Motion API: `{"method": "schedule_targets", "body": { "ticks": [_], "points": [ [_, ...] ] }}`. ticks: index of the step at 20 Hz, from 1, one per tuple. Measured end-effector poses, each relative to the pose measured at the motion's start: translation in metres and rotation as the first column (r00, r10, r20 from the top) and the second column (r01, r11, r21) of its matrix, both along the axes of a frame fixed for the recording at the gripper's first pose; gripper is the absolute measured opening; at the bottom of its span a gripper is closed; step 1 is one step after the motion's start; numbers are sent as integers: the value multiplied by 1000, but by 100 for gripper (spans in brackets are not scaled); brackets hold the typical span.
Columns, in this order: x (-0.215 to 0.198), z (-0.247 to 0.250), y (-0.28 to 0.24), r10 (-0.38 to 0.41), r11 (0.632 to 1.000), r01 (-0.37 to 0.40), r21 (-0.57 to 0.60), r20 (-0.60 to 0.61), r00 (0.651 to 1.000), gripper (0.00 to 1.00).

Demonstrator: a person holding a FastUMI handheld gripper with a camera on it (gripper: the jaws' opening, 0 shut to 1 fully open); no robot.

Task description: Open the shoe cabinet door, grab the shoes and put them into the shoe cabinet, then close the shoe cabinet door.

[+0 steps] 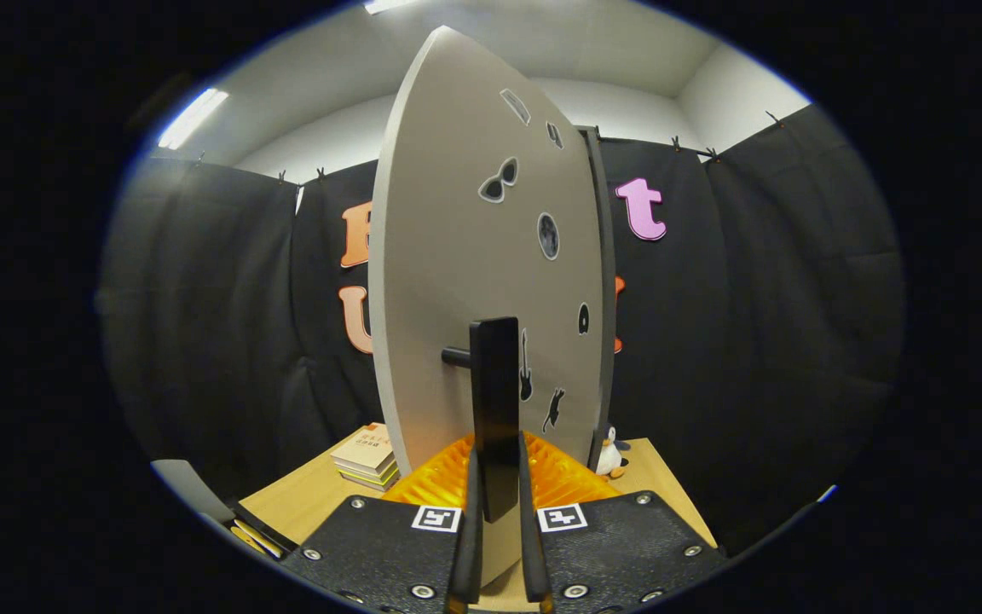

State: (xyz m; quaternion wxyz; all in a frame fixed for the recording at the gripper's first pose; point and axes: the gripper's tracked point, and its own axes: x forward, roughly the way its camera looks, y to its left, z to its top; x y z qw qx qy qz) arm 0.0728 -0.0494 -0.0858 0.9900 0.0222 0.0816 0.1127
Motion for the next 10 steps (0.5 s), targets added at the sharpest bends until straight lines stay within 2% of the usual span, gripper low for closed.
{"method": "schedule_targets", "body": {
  "ticks": [10],
  "points": [
    [-10,-1,-68,23,1000,-23,-8,-10,1000,18]
  ]
}}
